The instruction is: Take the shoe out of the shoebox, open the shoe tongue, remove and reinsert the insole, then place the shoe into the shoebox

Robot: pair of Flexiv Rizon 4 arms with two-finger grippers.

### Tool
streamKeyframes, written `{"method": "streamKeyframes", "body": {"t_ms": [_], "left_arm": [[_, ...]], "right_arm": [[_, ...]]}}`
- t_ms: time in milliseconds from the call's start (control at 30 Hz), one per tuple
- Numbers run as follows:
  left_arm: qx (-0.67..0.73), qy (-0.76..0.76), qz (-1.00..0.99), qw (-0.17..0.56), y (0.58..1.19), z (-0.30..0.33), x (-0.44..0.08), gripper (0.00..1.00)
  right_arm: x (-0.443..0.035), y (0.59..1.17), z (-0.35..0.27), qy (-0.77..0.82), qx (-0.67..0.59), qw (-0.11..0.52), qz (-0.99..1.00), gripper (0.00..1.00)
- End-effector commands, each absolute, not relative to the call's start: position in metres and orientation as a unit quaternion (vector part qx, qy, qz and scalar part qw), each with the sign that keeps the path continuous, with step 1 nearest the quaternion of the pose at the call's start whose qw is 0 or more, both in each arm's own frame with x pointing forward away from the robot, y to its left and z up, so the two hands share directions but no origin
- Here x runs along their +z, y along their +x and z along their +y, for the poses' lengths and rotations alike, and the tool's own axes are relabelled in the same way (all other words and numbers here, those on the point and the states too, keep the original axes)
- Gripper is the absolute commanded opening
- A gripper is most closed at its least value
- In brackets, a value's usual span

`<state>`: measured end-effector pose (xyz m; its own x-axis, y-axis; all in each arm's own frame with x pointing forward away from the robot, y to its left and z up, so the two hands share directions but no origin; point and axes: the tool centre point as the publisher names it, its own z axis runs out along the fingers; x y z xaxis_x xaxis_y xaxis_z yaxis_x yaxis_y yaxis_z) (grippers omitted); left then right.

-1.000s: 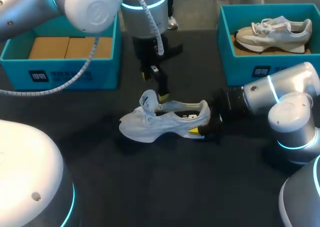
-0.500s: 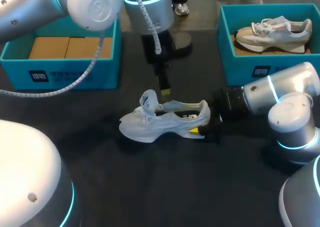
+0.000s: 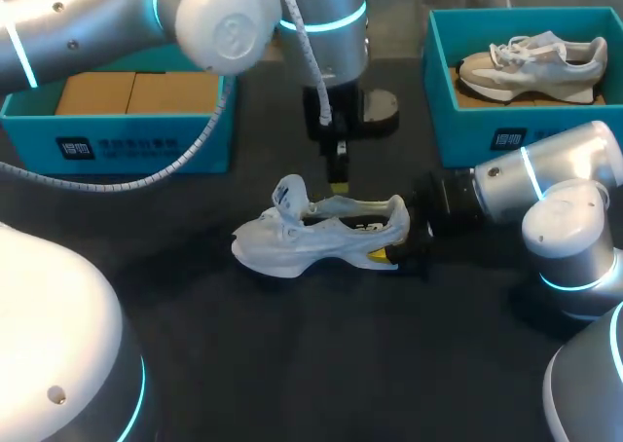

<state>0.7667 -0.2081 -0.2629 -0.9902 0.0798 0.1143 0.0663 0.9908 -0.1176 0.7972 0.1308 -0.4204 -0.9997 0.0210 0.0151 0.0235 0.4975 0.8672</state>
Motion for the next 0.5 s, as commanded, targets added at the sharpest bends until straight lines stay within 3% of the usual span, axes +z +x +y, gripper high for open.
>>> {"method": "streamKeyframes", "body": {"t_ms": [33,500], "left_arm": [[0.062,-0.043,-0.995,0.069,0.769,-0.216,-0.279,0.00],[0.072,-0.023,-0.994,0.076,0.772,-0.218,-0.300,0.00]], "right_arm": [[-0.424,0.798,0.134,-0.013,-0.500,0.001,-0.866,0.00],[-0.424,0.798,0.134,-0.013,-0.500,0.001,-0.866,0.00]]}}
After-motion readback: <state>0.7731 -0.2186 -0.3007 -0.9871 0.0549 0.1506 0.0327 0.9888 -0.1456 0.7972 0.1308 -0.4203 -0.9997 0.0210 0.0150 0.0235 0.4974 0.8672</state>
